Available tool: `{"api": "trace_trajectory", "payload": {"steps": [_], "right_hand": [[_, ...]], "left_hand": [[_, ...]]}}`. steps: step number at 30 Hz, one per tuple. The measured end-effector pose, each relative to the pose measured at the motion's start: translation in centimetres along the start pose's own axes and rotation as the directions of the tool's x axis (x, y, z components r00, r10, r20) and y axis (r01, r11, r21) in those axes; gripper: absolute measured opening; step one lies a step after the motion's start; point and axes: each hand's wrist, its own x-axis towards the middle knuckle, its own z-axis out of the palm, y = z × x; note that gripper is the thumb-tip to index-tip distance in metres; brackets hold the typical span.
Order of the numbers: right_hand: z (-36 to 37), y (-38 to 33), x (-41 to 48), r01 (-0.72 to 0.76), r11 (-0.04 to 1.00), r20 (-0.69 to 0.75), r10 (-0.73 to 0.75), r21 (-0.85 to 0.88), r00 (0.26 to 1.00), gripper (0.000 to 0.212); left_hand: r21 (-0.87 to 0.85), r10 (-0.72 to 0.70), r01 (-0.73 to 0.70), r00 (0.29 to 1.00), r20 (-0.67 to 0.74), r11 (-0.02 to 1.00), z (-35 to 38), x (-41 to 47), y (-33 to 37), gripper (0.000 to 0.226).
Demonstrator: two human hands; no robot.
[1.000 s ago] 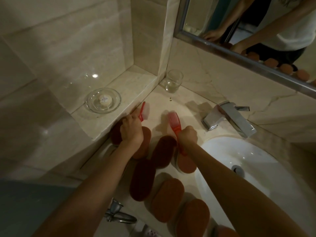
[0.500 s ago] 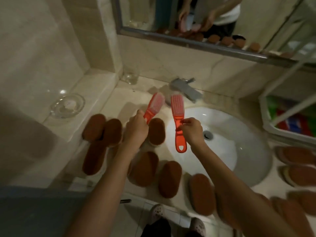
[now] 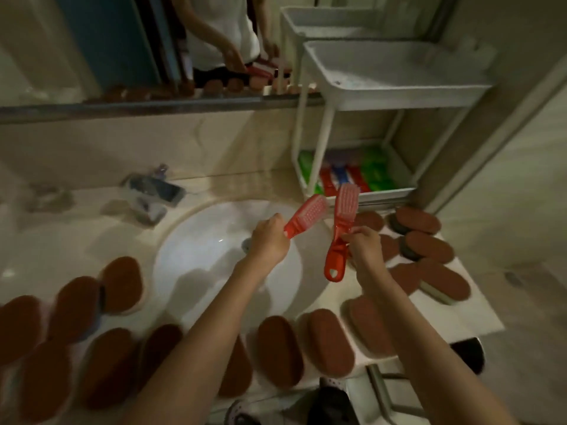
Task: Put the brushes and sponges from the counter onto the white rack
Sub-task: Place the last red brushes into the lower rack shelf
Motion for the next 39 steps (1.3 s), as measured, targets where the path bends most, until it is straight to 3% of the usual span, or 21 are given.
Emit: {"api": "trace_trajectory", "payload": {"steps": [4,7,8,10,12,15,18,21,25,29,33,39], "right_hand": [[-5.7,-1.4,5.0,-0.036,0.998,0.050,0.034,0.044,0.998,0.032],[-8.8,-2.2,9.4,-0.107,0.989,0.150,0.091,0.102,0.985,0.031],[-9.4,-2.5,10.9,-0.142,0.982,0.187,0.116,0.128,0.975,0.031],[-10.4,-3.1,13.5,-0.207,0.964,0.253,0.161,0.169,0.954,0.031],[-10.8,-3.7,15.9,-0.243,0.949,0.293,0.179,0.201,0.939,0.032],[-10.5,-4.7,18.5,-0.258,0.938,0.300,0.184,0.232,0.936,0.032],[-9.9,-5.7,20.1,-0.333,0.888,0.351,0.216,0.316,0.911,0.033],[-9.6,-6.5,21.0,-0.398,0.846,0.385,0.256,0.354,0.886,0.029],[-8.7,-6.7,21.8,-0.473,0.770,0.412,0.299,0.429,0.861,0.027],[-7.6,-6.9,23.0,-0.472,0.702,0.369,0.309,0.534,0.877,0.025],[-6.9,-6.6,24.3,-0.480,0.714,0.332,0.352,0.509,0.875,0.019],[-5.9,-7.2,25.4,-0.522,0.680,0.399,0.349,0.515,0.848,0.033]], "left_hand": [[-0.068,-0.016,0.017,1.000,0.005,0.998,3.8,1.6,7.1,0.025],[-0.312,-0.102,0.093,0.995,-0.013,0.946,6.7,4.3,11.1,0.022],[-0.449,-0.174,0.156,0.985,0.002,0.880,7.3,5.4,12.2,0.019],[-0.729,-0.306,0.266,0.949,0.081,0.631,8.3,7.0,14.5,0.017],[-0.842,-0.383,0.293,0.917,0.112,0.454,8.8,8.6,16.2,0.026],[-0.850,-0.471,0.322,0.877,0.101,0.417,9.7,11.9,16.7,0.048],[-0.870,-0.469,0.330,0.873,0.134,0.367,10.6,14.4,16.3,0.025],[-0.892,-0.519,0.320,0.846,0.117,0.320,10.7,14.8,16.3,0.038],[-0.916,-0.567,0.288,0.820,0.085,0.280,11.4,16.4,16.2,0.030],[-0.935,-0.540,0.265,0.835,0.100,0.237,12.4,17.3,16.7,0.031],[-0.927,-0.525,0.278,0.844,0.111,0.251,13.5,17.0,17.0,0.038],[-0.958,-0.487,0.187,0.871,0.060,0.215,12.9,15.6,17.1,0.037]]}}
